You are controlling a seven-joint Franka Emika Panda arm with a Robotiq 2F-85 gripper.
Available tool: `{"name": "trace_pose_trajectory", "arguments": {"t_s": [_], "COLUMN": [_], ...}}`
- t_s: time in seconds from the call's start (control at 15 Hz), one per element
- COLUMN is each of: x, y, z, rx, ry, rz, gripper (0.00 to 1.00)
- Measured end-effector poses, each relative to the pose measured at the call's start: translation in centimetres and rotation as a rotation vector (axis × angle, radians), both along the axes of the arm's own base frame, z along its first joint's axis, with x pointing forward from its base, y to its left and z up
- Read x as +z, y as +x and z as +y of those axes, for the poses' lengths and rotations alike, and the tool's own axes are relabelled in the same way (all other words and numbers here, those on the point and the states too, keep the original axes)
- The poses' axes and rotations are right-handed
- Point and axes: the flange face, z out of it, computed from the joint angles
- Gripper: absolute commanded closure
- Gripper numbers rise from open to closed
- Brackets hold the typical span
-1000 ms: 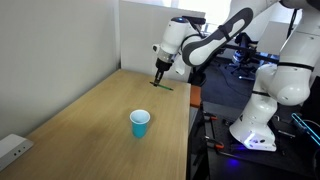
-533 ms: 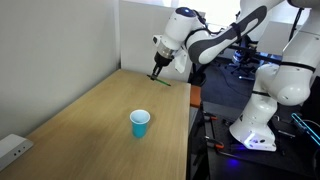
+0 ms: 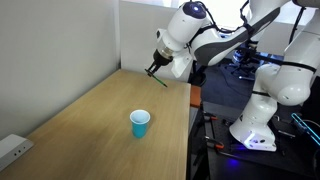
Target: Put the pen inside the cup
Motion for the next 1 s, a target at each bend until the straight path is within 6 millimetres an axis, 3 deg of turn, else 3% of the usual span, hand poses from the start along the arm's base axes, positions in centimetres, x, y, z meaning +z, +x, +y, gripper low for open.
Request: {"name": "trace_pose_trajectory", "arguments": {"t_s": [0.4,0.47,0.6,0.8,0.87,1.0], "x": [0.5,0.4,0.3,0.0,0.0,0.0], "y": [-0.7,-0.7,-0.7,-0.4,-0.4,-0.3], "z": [4.2,5.1,6.4,6.9,6.9,6.9], "rx": [-0.175,-0.187,-0.197,-0.198,-0.198,-0.199], "ry": [-0.021,-0.026,-0.032,-0.031,-0.031,-0.03], "rz": [-0.108,-0.122,-0.134,-0.132,-0.131,-0.131], "gripper": [0.96,0.84,0.84,0.84,0.96,0.96]}}
